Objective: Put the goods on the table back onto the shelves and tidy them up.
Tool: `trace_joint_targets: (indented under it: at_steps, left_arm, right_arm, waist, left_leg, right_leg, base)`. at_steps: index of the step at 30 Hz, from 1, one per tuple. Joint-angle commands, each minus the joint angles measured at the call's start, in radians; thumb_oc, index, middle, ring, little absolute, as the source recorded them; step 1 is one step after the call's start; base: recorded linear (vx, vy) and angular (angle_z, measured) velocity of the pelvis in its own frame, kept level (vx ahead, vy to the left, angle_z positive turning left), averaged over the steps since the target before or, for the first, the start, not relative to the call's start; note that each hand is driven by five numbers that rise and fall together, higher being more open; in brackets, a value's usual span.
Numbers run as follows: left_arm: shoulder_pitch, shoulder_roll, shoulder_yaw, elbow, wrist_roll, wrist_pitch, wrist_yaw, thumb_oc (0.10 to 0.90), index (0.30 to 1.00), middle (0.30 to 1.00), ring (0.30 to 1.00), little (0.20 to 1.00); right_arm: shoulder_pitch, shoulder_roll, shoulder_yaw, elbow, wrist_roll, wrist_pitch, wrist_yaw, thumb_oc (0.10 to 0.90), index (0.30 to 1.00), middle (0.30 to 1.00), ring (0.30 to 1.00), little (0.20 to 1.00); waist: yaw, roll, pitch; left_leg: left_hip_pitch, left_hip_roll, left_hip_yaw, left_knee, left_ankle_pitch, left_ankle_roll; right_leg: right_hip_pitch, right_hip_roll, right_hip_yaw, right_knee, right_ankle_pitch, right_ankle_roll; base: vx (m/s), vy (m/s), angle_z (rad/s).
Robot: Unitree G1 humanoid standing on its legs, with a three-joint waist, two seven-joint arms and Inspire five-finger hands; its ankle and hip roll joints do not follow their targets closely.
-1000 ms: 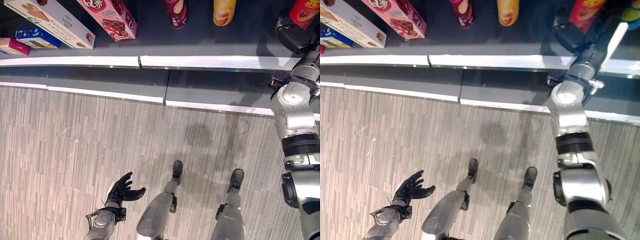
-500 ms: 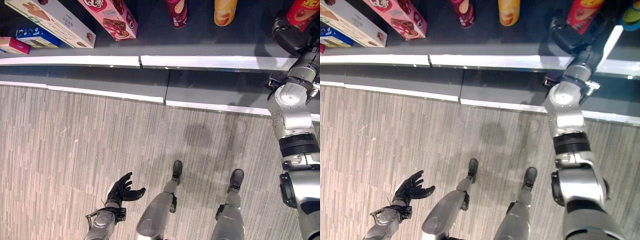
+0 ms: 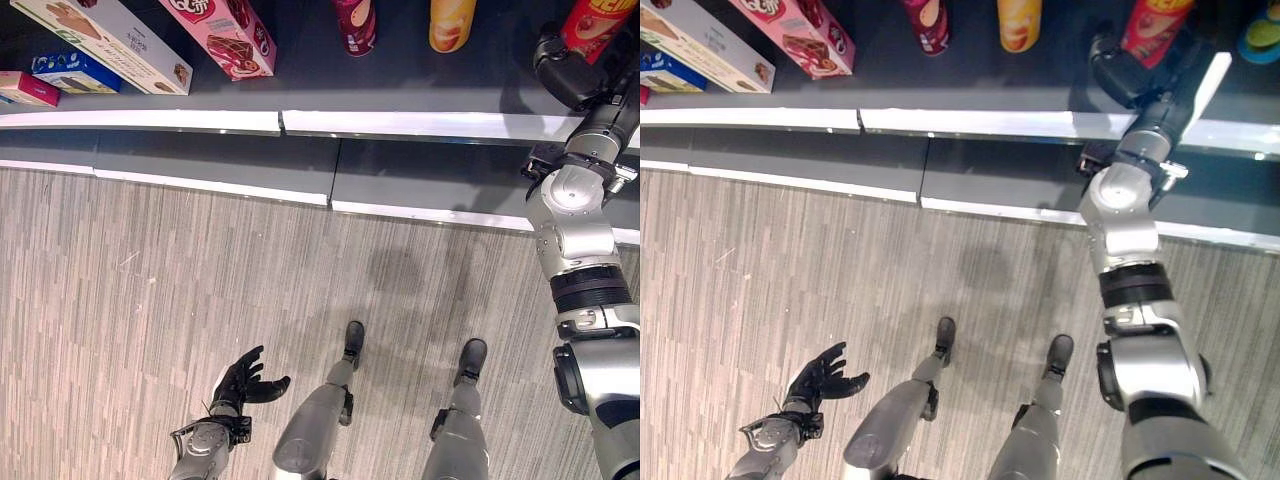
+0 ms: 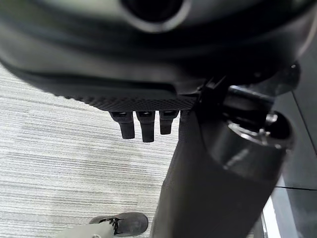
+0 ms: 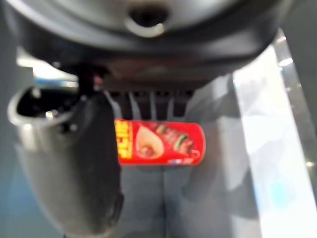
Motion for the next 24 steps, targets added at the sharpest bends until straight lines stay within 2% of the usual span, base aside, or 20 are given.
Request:
trace_joint_targets:
  at_steps: [1, 24]
  left_arm:
    - [0.035, 0.083, -0.035, -0.005, -0.022, -0.025, 0.027, 0.800, 0.900, 0.900, 0.900, 0.900]
    - [0.036, 0.081, -0.036, -0.004, -0.029, -0.024, 0.029, 0.800, 0.900, 0.900, 0.900, 0.900]
  right_arm:
    - [-0.184, -0.065, 0.069, 0.015, 0.002, -0.100, 0.020, 0.800, 0.900, 0.900, 0.900, 0.900]
    - [-0.193, -0.057, 0.076, 0.039, 0.035, -0.105, 0.037, 0.800, 0.900, 0.900, 0.900, 0.900]
  waist:
    - [0.027, 0.019, -0.023]
    - [0.034, 0.017, -0.026]
  left_leg:
    - [-0.038, 0.060, -0.049, 0.014, -0.053, -0.061]
    - [-0.042, 0.059, -0.050, 0.018, -0.056, -0.059]
  right_leg:
    - [-0.027, -0.072, 0.019, 0.172, -0.147, 0.052]
    - [-0.033, -0.071, 0.021, 0.181, -0.153, 0.052]
  base:
    - [0.00, 0.000, 0.00]
    - [0.00, 0.000, 0.00]
